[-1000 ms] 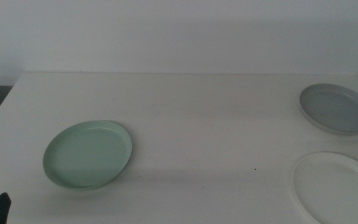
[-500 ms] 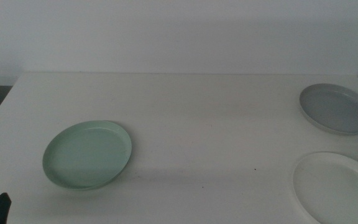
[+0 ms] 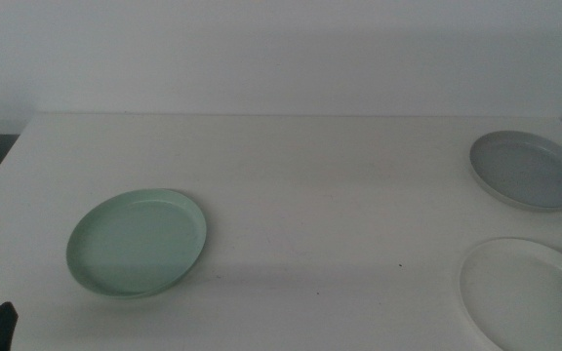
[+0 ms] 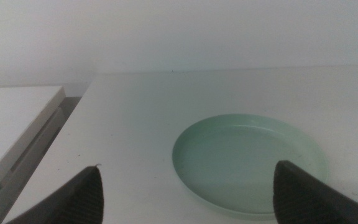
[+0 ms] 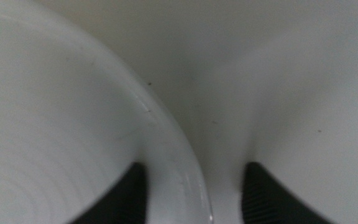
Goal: Stack the three bowls on top of each other.
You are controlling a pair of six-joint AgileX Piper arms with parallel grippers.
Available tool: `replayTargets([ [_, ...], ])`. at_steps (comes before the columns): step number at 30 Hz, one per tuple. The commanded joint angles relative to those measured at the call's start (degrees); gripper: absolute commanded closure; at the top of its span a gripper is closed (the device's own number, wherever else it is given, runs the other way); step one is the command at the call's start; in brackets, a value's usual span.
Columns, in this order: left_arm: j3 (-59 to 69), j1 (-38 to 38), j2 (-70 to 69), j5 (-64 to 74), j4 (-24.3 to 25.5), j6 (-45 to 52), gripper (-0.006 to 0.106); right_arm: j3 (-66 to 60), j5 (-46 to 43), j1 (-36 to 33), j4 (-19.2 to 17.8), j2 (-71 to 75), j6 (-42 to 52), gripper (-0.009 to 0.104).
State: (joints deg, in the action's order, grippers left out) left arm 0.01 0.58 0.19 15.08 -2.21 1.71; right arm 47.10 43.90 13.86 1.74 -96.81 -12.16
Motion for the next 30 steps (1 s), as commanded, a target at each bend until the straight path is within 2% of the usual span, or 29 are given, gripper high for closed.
replayTargets([
  [1,-0.01,0.00,-0.19,-0.77,-0.08,-0.15,0.007,0.42,-0.67,0.51,-0.59,-0.58,0.42,0.060],
  [5,-0.01,0.00,-0.19,-0.77,-0.08,-0.15,0.007,0.42,-1.02,0.51,-2.72,-0.66,0.02,0.089],
  [7,-0.01,0.00,-0.19,-0.77,-0.08,-0.15,0.007,0.42,-0.30,0.51,-3.09,-0.66,0.02,0.097],
  [13,-0.01,0.00,-0.19,-0.77,-0.08,-0.01,0.007,0.42,0.64,0.24,-3.45,0.02,1.28,0.098],
  [18,-0.01,0.00,-0.19,-0.77,-0.08,-0.12,0.007,1.98,1.90,-3.60,-2.68,6.50,1.28,0.098],
  [21,-0.01,0.00,-0.19,-0.77,-0.08,-0.12,0.007,7.79,5.78,-6.90,0.54,8.91,1.28,0.098],
  [26,-0.01,0.00,-0.19,-0.77,-0.08,-0.12,0.007,19.28,8.96,-13.47,8.41,6.76,4.75,0.098],
  [30,-0.01,0.00,-0.19,-0.77,-0.08,-0.12,0.007,26.82,8.96,-19.11,10.02,1.10,4.74,0.098],
])
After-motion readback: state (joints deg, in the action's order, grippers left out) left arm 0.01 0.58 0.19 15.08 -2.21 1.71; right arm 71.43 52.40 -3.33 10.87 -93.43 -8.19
